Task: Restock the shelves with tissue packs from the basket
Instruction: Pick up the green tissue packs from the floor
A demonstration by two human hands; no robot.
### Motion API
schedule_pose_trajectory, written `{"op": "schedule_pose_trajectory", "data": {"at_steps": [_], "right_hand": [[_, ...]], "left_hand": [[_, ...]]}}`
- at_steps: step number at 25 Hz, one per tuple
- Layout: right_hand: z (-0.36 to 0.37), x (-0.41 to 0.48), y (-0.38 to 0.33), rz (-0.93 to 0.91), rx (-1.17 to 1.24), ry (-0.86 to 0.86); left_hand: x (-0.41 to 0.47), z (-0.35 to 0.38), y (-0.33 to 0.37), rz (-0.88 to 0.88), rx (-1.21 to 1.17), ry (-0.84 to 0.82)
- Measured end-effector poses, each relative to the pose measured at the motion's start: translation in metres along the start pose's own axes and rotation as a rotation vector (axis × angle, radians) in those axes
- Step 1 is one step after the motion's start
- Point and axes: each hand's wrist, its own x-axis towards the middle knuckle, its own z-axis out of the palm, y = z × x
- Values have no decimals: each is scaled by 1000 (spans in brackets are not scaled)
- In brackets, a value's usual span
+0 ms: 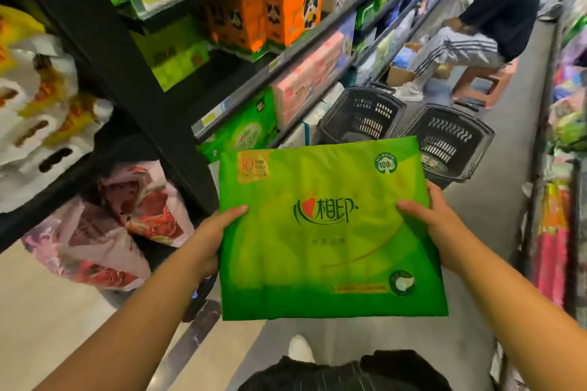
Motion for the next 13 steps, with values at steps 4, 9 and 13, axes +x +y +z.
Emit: {"op": "schedule_pose_trajectory", "data": {"at_steps": [4,9,13], "right_hand": [[11,103,-57,-6,-63,-86],[36,233,-127,-42,-58,-270],[54,322,-191,-114,-131,-528]], "left_hand": [[59,22,59,122,29,50],[123,55,105,283,-48,231],[154,85,145,428,-141,369]]}}
